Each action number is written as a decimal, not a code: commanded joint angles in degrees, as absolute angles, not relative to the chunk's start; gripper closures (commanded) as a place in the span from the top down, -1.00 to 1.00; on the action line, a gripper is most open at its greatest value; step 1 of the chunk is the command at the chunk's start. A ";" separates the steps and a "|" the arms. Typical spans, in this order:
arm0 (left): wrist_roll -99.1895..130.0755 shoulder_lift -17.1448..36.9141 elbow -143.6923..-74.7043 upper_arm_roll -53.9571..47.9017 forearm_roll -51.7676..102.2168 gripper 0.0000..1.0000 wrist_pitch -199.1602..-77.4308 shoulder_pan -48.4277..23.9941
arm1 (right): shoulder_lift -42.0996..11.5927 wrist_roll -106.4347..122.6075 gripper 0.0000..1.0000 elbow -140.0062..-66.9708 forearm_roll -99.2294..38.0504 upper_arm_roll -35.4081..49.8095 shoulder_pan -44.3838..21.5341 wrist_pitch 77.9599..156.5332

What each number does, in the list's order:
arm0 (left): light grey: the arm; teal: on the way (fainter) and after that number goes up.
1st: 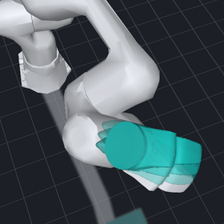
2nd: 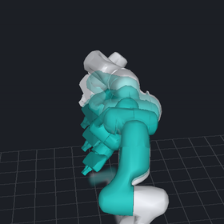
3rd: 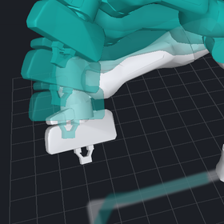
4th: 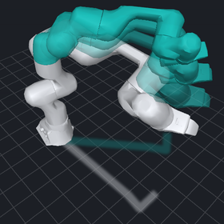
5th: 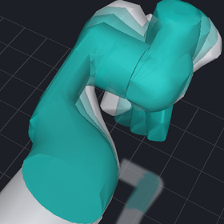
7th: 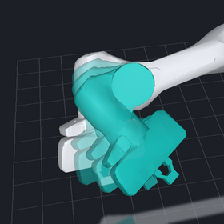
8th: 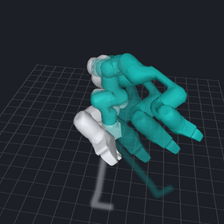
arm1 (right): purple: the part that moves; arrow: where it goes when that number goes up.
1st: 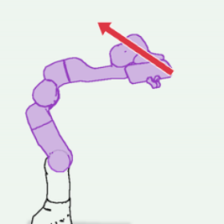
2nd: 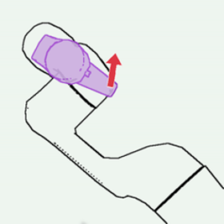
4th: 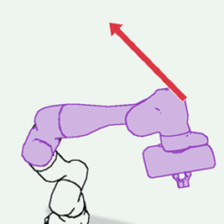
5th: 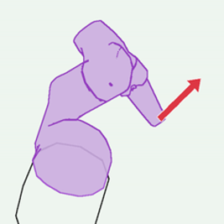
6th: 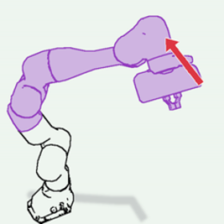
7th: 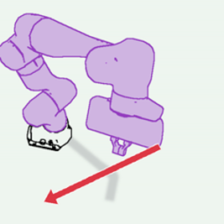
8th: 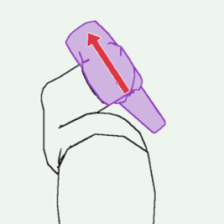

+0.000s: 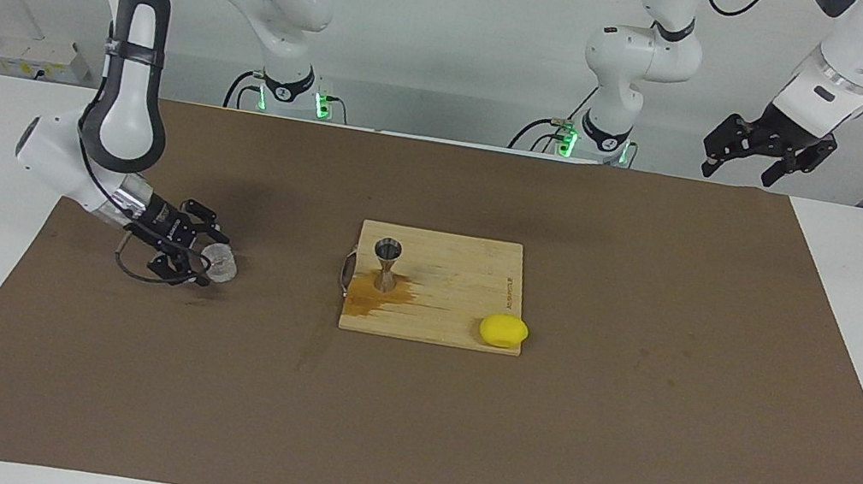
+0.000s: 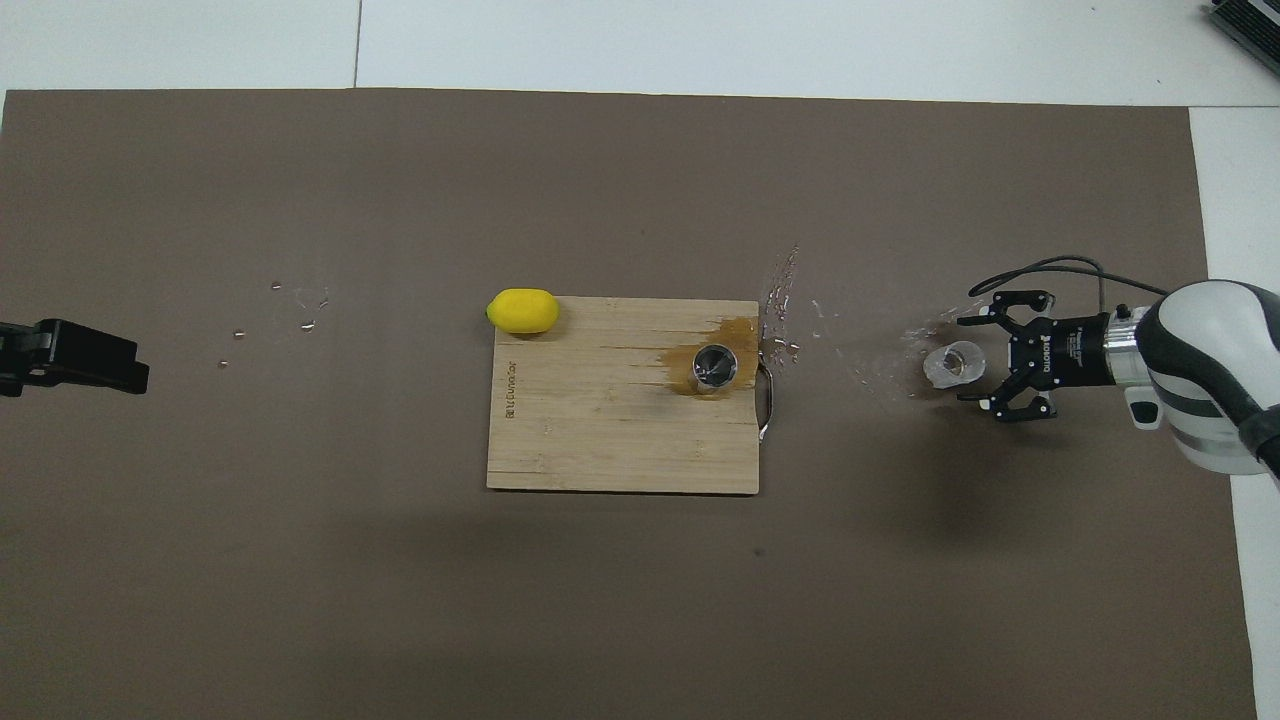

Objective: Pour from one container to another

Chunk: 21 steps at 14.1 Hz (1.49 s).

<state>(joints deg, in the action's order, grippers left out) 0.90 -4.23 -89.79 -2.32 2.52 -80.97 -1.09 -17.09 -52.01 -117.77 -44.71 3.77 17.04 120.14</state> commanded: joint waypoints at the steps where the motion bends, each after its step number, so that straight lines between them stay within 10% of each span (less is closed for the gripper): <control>1: 1.49 -5.71 -91.05 -2.90 1.49 1.00 -80.51 -0.53 | -12.84 -50.89 1.00 -119.27 -41.42 4.13 19.25 119.53; 14: 1.41 -5.71 -91.14 -2.90 1.49 1.00 -80.51 -0.53 | -0.89 -33.84 1.00 -117.96 -8.74 5.01 1.85 113.03; 21: 1.49 -5.71 -91.06 -2.90 1.49 1.00 -80.51 -0.53 | 1.41 -20.40 1.00 -104.00 -0.10 5.01 0.70 103.11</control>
<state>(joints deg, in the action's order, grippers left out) 0.91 -4.23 -89.79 -2.32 2.52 -80.97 -1.09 2.09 -23.86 -108.94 -2.16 4.93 0.18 106.30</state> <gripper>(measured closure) 0.000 0.000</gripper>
